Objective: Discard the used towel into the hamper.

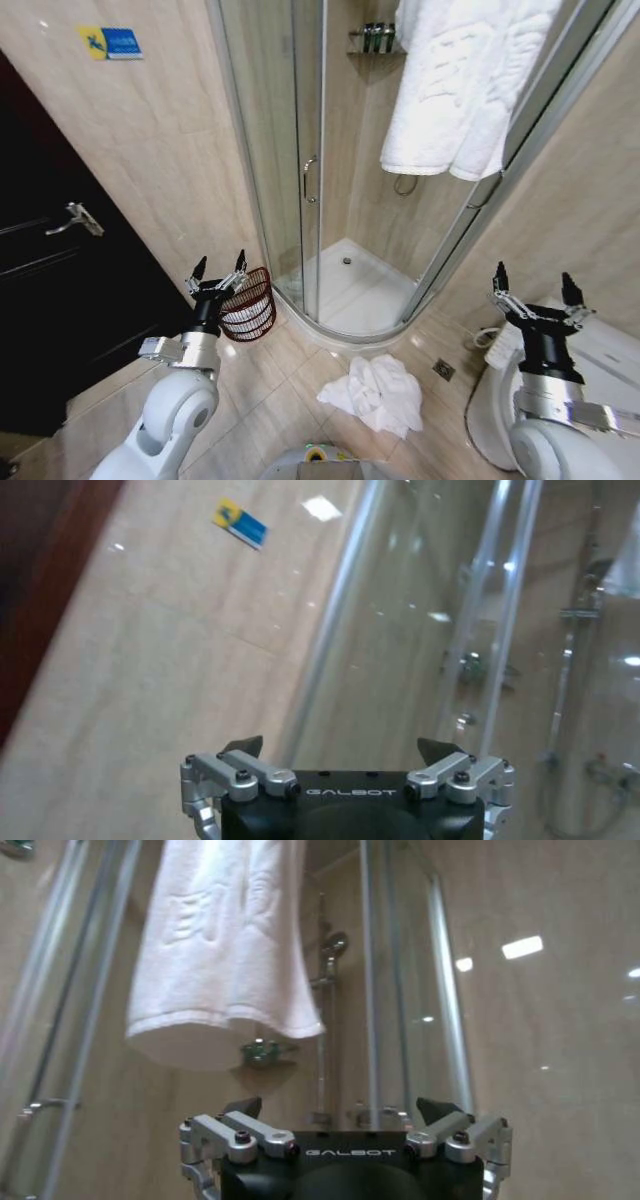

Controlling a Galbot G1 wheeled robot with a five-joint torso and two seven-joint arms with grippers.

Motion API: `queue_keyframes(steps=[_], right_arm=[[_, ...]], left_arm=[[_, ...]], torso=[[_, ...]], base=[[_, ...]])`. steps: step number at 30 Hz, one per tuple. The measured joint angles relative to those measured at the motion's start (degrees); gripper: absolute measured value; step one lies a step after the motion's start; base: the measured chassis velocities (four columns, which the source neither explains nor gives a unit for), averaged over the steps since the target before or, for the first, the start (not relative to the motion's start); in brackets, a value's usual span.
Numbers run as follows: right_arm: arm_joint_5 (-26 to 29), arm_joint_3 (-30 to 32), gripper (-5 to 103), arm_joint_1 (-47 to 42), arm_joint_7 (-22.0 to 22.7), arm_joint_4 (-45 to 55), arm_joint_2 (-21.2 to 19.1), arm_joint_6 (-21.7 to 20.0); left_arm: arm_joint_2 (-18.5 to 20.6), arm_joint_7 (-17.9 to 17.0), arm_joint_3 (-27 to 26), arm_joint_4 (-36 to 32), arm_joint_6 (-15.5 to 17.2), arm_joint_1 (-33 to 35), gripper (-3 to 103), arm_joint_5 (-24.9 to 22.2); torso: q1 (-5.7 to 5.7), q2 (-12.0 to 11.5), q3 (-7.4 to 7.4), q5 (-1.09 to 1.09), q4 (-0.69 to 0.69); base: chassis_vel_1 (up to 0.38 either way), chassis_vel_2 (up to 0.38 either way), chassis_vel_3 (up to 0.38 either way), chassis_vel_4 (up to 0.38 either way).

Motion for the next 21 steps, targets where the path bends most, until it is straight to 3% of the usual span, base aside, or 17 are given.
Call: queue_keyframes(steps=[12, 16, 21], right_arm=[[0.0, -0.3, 100, 0.0, -0.1, 0.2, -0.1, 0.0], [0.0, -0.4, 100, 0.0, -0.1, 0.3, -0.2, 0.0], [0.1, -0.6, 100, 0.2, -0.1, 0.3, -0.3, -0.1]], left_arm=[[-0.5, -1.0, -1.5, 0.2, -0.1, 0.4, 100, 1.8], [0.7, -0.7, -4.7, 0.5, 0.1, 0.3, 100, 3.1], [3.1, -0.6, -12.5, 3.7, 0.9, 0.5, 100, 3.4]], torso=[[-0.01, 0.0, 0.00, -0.01, 0.03], [-0.01, 0.0, 0.00, -0.01, 0.01], [-0.01, 0.0, 0.00, 0.00, -0.02]], base=[[0.090, 0.089, 0.080, 0.080], [0.033, 0.022, 0.043, 0.045], [0.000, 0.000, 0.000, 0.000]])
